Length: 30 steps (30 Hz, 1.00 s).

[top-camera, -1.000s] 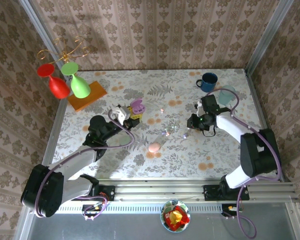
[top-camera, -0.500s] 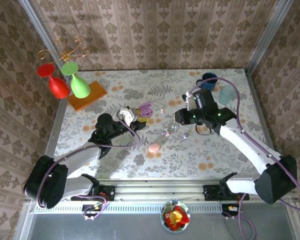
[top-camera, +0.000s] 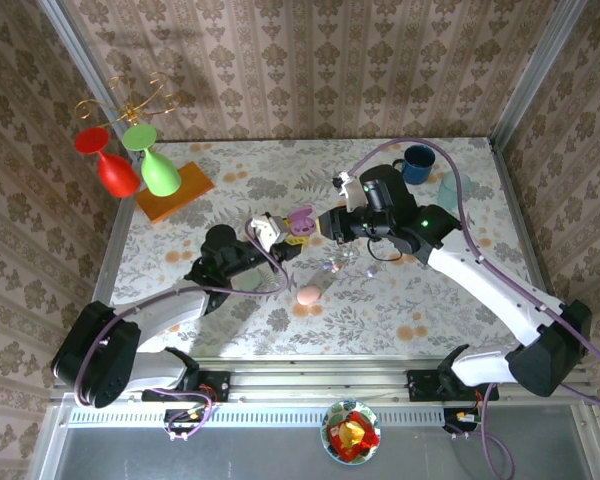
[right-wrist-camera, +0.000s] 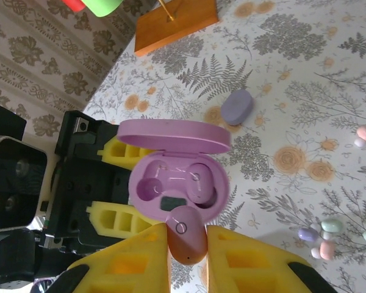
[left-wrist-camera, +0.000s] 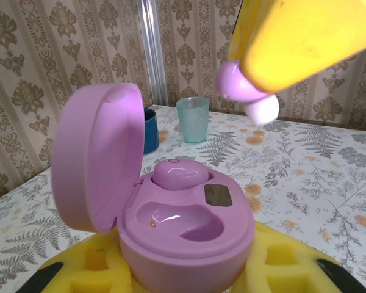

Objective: Insert wireless bluetooth earbuds into charging case

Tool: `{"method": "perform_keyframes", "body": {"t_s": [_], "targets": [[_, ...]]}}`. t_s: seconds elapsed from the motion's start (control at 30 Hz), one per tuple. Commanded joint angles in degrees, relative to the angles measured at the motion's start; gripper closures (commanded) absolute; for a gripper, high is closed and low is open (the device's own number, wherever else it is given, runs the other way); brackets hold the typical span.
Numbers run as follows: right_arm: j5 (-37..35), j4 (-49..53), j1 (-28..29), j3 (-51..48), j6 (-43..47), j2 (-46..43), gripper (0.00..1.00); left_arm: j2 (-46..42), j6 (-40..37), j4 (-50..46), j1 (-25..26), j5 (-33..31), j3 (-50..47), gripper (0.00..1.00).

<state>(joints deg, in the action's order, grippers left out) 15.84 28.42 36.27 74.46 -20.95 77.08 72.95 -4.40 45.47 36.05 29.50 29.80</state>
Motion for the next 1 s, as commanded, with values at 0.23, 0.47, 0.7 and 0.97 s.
{"method": "perform_keyframes", "body": {"t_s": [0.23, 0.47, 0.7, 0.97], "targets": [[0.77, -1.44, 2.09, 5.81, -0.36, 6.53, 0.8, 1.41, -0.58, 3.12, 1.09, -2.34, 2.61, 0.76], [1.09, -2.03, 2.88, 7.32, -0.47, 8.43, 0.8, 1.41, -0.34, 3.05, 1.2, -2.69, 2.41, 0.76], [0.78, -2.22, 3.19, 7.06, -0.53, 9.31, 0.8, 1.49, 0.01, 3.11, 1.22, -2.79, 2.85, 0.77], [-0.2, -2.68, 3.19, 5.64, -1.17, 9.25, 0.75, 1.5, 1.45, 2.99, 1.3, -3.04, 3.24, 0.77]]}}
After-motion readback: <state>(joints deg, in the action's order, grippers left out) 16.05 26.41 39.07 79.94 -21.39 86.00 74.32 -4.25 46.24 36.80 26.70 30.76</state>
